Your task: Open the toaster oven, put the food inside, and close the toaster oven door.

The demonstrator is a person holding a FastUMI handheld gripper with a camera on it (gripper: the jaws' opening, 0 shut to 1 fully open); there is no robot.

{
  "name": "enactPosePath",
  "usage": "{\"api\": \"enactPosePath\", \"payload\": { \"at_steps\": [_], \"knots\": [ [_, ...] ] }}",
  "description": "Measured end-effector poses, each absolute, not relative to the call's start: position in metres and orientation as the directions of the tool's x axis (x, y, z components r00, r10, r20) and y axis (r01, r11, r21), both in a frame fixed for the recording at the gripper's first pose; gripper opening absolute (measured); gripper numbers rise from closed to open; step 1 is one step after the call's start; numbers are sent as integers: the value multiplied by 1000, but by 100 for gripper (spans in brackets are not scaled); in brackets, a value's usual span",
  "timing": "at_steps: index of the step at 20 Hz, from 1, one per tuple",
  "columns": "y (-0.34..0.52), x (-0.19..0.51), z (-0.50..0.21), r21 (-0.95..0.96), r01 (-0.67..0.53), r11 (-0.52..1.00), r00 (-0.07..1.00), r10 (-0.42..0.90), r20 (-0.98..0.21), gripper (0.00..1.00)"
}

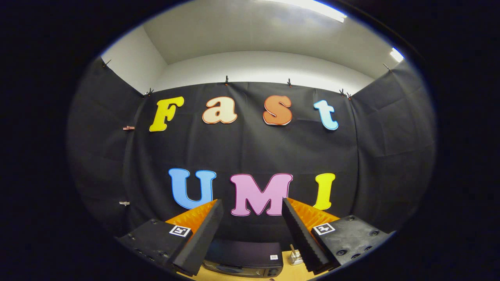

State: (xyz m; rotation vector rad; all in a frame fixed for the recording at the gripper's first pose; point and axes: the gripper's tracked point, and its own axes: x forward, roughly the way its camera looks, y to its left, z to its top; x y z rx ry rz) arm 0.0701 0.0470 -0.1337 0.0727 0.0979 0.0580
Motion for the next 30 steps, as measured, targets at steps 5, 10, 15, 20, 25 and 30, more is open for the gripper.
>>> {"api": "enactPosePath", "payload": {
  "at_steps": [5,10,15,20,25,30],
  "knots": [
    [71,91,-243,106,-52,993,980,71,-183,97],
    [92,81,-354,139,-8,990,957,48,-285,98],
    [122,70,-446,120,-31,992,914,77,-399,99],
    [123,56,-501,69,-8,998,865,42,-499,99],
    [116,52,-520,35,16,999,835,6,-550,99],
    [115,50,-529,24,32,999,818,-13,-576,98]
  ]
}}
